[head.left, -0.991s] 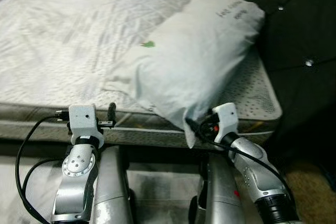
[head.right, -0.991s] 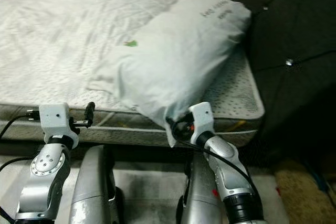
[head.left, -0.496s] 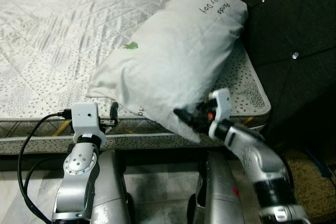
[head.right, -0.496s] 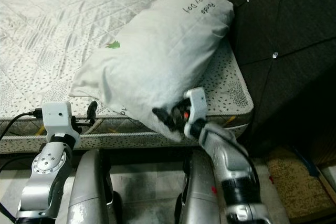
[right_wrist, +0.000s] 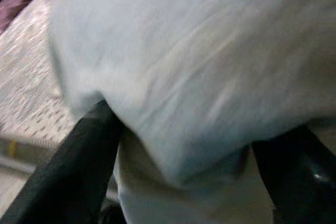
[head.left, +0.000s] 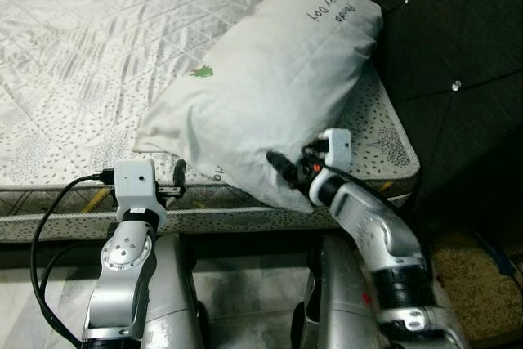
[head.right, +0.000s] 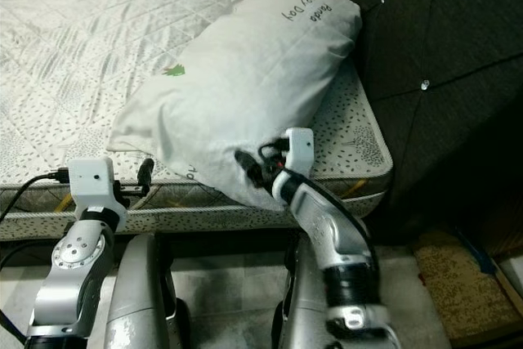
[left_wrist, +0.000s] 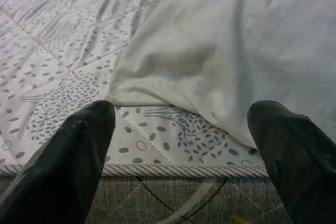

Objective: Clean up the room

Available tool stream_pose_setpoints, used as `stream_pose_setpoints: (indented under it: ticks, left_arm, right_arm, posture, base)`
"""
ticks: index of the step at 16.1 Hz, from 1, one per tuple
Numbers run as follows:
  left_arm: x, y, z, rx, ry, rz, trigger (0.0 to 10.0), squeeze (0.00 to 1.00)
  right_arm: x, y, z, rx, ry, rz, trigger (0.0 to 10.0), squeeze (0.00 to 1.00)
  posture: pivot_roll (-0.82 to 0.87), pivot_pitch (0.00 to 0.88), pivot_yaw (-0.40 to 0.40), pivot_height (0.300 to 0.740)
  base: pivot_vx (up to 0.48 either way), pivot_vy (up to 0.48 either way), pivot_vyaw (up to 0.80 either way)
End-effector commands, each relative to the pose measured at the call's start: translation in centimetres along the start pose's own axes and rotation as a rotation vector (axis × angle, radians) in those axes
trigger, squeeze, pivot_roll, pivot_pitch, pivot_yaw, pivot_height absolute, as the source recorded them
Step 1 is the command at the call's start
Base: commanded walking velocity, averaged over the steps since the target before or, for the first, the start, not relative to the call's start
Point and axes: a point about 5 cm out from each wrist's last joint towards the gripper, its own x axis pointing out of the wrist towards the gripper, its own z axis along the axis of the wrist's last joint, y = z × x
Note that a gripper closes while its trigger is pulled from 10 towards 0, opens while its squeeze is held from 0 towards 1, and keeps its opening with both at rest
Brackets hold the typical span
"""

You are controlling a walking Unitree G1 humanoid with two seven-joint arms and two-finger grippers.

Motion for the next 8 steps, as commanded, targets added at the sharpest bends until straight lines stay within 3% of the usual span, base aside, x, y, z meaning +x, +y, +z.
stream_pose_setpoints:
  ticks: [1,5,8]
  left_arm:
    - [0.0,0.0,-0.4,0.011,0.021,0.001,10.0,0.00]
    - [0.3,-0.1,-0.3,0.009,0.020,-0.002,10.0,0.00]
    - [0.4,-0.2,-0.2,0.013,0.019,-0.001,10.0,0.00]
  right_arm:
    - [-0.1,-1.0,0.5,0.022,-0.006,-0.080,0.0,0.00]
    - [-0.1,-2.0,0.3,0.015,0.010,-0.169,0.0,0.00]
    - [0.3,-1.9,1.0,-0.033,-0.019,-0.153,0.0,0.00]
  posture:
    - [0.04,0.119,-0.046,0.516]
    - [0.04,0.117,-0.048,0.516]
    - [0.04,0.115,-0.048,0.516]
  base:
    - [0.000,0.000,0.00]
    - [0.000,0.000,0.00]
    - [0.000,0.000,0.00]
